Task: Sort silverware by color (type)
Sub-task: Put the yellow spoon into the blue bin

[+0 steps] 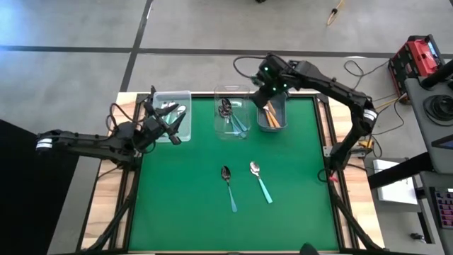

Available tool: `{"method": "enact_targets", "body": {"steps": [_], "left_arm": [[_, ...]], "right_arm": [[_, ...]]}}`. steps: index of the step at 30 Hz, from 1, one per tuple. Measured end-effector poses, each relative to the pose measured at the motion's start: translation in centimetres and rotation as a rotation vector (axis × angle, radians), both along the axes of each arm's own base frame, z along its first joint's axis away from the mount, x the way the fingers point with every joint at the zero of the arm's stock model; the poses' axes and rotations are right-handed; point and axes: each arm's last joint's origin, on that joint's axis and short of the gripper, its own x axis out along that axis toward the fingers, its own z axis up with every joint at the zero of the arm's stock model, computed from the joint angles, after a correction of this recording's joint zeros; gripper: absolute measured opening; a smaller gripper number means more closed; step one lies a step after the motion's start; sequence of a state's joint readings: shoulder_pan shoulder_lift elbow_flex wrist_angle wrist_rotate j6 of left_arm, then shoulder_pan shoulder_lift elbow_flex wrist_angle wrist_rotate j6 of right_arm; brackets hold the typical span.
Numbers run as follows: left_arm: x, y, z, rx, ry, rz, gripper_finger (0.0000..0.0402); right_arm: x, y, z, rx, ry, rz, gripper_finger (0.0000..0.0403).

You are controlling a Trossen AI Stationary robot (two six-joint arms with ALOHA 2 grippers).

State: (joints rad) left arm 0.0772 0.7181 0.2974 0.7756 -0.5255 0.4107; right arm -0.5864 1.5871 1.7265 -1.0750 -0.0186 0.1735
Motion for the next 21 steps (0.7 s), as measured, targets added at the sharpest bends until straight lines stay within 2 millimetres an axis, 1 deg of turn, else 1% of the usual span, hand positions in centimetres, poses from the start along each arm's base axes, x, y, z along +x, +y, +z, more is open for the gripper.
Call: {"method": "enact_targets", "body": {"steps": [3,5,9,12,17,21], "left_arm": [[0.0,0.0,-0.1,-0.001,0.008,0.0,0.0176],[0.0,0.0,-0.1,-0.001,0.008,0.0,0.0176],[0.0,0.0,-0.1,-0.001,0.009,0.0,0.0176],[0.0,0.0,-0.1,-0.002,0.011,0.012,0.0176],[0.0,0.0,-0.1,0.005,0.024,0.019,0.0176],[0.0,0.0,-0.1,0.005,0.024,0.02,0.0176]], "right_arm": [[-0.8,-1.2,-1.1,0.08,-0.029,0.039,0.0024],[-1.4,-2.1,-2.0,0.103,-0.023,0.038,0.0024],[-2.6,-3.7,-4.2,0.123,-0.003,-0.006,0.0024],[-3.3,-4.6,-5.8,0.154,-0.026,-0.019,0.0024],[-4.5,-5.8,-8.4,0.189,-0.04,-0.073,0.0027],[-5.1,-6.2,-10.4,0.219,-0.063,-0.107,0.0026]]}}
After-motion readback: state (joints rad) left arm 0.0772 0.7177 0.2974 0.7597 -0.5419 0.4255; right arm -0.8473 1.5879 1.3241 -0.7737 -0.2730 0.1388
